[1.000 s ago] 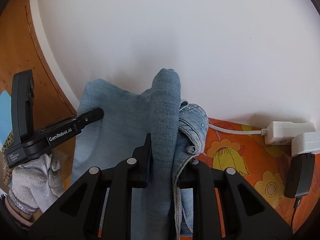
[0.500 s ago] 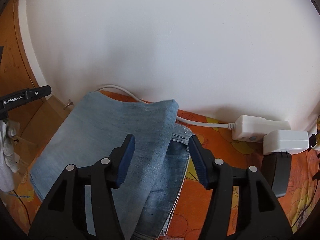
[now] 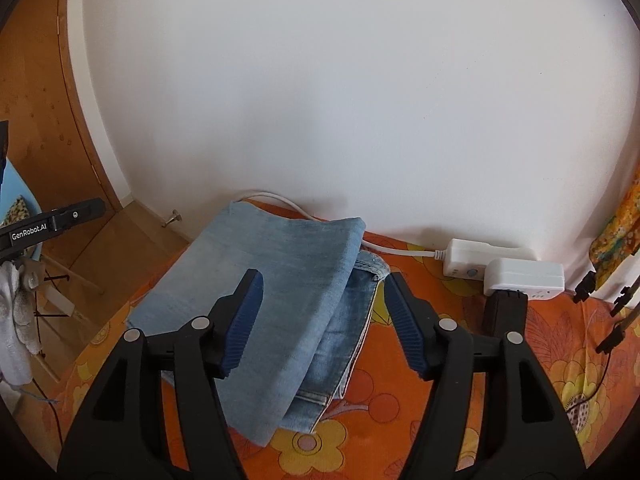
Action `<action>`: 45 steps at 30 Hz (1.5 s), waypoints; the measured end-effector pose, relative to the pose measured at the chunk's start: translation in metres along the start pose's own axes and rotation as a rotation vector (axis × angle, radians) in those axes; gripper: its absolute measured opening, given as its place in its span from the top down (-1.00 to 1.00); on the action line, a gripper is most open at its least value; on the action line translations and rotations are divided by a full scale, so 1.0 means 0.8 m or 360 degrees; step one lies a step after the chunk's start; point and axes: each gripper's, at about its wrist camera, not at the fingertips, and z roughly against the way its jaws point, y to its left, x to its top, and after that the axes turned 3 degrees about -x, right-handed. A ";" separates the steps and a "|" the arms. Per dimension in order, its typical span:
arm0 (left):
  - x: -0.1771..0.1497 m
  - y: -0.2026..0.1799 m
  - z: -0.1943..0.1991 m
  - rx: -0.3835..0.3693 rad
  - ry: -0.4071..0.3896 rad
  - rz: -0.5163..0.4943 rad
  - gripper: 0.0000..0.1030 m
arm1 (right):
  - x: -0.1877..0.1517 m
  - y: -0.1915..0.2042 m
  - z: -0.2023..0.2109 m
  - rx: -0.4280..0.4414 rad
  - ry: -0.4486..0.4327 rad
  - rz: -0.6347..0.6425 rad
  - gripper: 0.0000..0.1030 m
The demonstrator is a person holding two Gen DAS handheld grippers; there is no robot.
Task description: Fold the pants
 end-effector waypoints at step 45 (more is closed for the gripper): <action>-0.208 -0.166 0.340 -0.0177 -0.0213 -0.0162 -0.58 | -0.163 -0.026 0.470 -0.0041 -0.0502 0.0156 -1.00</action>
